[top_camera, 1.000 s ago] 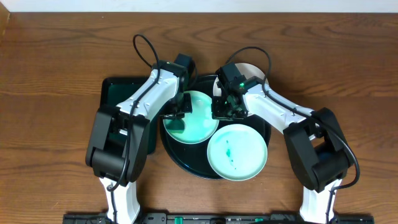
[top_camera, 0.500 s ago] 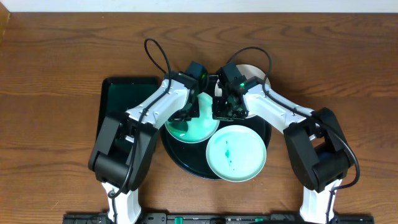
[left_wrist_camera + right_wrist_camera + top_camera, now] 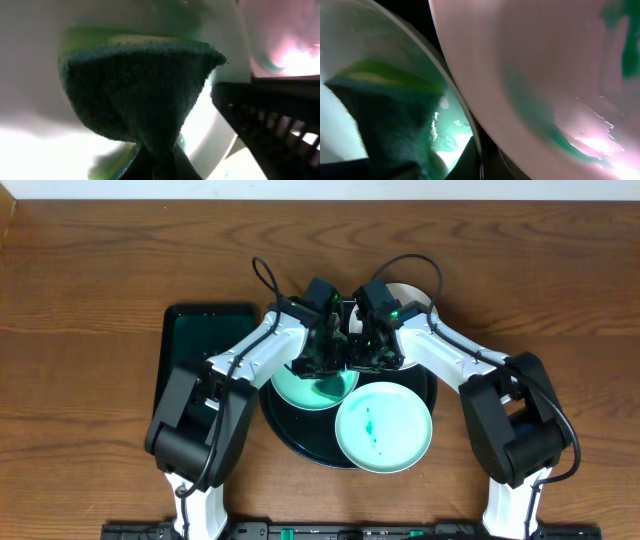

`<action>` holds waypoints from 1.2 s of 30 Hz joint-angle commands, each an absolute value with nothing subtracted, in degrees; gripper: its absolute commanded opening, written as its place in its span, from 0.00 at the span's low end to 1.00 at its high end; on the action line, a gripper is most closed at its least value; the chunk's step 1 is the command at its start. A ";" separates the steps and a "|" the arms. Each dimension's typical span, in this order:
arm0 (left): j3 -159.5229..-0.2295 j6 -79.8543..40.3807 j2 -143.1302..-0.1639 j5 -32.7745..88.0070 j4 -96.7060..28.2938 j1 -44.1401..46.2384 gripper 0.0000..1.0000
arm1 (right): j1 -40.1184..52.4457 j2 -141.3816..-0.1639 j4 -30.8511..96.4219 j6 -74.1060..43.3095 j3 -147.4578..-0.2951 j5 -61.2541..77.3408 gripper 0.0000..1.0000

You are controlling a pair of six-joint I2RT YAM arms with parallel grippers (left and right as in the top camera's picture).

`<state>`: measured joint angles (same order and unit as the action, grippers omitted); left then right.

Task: Clean dirty plates on tray and stack at the side
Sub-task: 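Scrub the left plate with the sponge while right gripper holds it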

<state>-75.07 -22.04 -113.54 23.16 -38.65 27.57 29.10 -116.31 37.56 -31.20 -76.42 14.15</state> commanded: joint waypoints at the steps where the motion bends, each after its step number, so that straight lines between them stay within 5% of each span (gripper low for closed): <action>1: -73.60 -21.71 -116.18 31.97 -36.49 29.26 0.07 | 28.95 -117.45 37.50 -31.66 -75.22 12.51 0.01; 5: -73.63 -25.10 -116.18 29.74 -30.68 27.29 0.07 | 28.95 -117.45 37.50 -31.66 -75.20 12.49 0.01; 10: -73.63 -29.58 -116.18 11.90 -28.51 25.89 0.07 | 28.95 -117.45 37.50 -31.66 -75.20 12.49 0.01; 20: -76.75 -33.78 -115.92 -17.28 -46.46 25.89 0.07 | 28.95 -117.45 37.41 -31.64 -75.20 12.47 0.01; 26: -76.73 -30.70 -115.92 -5.02 -52.47 26.22 0.07 | 28.95 -117.45 37.41 -31.62 -75.20 12.47 0.01; 31: -76.75 -11.60 -115.92 25.82 -50.30 26.13 0.07 | 28.95 -117.45 37.47 -31.64 -75.20 12.47 0.01; 36: -77.23 -8.05 -115.92 26.98 -48.60 24.67 0.07 | 28.95 -117.45 37.47 -31.64 -75.20 12.49 0.01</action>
<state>-77.71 -15.00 -113.80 15.42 -49.15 24.53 28.86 -116.31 36.88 -31.20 -76.31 14.35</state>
